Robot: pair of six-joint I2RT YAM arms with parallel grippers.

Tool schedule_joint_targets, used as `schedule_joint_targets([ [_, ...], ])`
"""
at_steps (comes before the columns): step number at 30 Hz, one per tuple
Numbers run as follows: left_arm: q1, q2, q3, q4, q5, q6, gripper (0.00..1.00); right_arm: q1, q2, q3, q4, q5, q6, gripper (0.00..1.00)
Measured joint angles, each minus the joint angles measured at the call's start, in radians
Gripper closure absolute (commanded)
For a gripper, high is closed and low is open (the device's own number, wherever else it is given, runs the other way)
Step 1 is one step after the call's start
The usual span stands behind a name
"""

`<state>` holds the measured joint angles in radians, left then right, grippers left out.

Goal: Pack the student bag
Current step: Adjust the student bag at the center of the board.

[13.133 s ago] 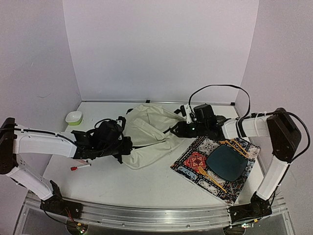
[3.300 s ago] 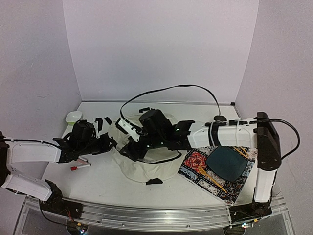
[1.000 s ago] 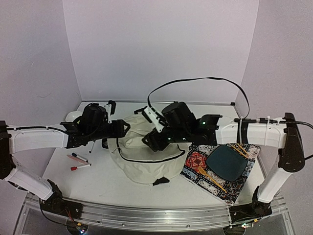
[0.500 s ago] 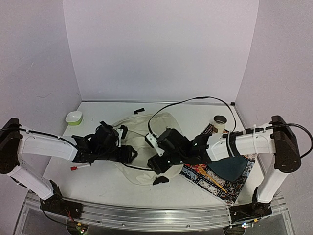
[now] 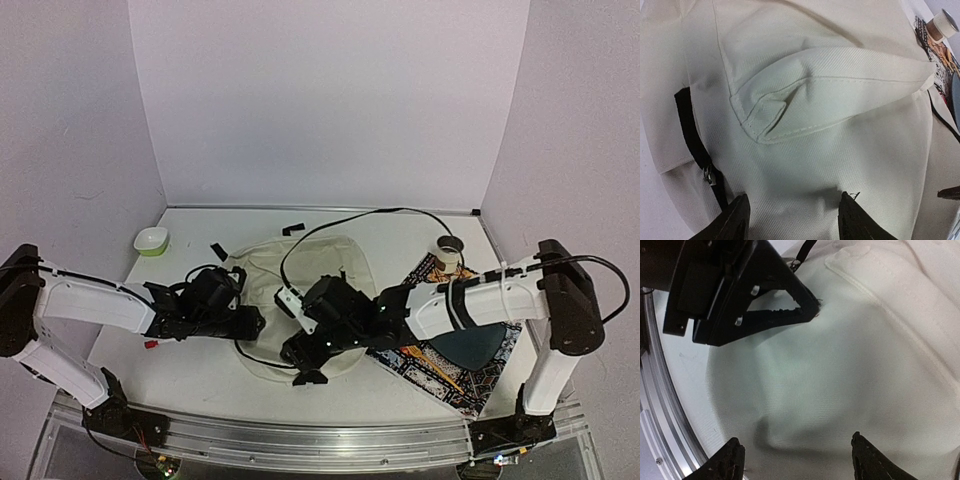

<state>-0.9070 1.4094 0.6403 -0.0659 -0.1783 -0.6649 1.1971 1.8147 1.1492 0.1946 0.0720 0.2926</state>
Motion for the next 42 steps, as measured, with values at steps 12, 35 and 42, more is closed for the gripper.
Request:
schedule_joint_targets([
  [12,0.0,0.119,0.362,-0.038,-0.017,0.13,0.35,-0.311,-0.133,0.004,0.011,-0.037,-0.027,0.2],
  [35,0.0,0.647,0.875,-0.084,0.181,0.189,0.44,-0.513,-0.049,-0.066,0.069,0.003,0.121,0.32],
  [42,0.0,0.74,0.961,-0.138,0.164,0.173,0.43,-0.514,-0.021,-0.079,0.069,0.04,0.128,0.33],
])
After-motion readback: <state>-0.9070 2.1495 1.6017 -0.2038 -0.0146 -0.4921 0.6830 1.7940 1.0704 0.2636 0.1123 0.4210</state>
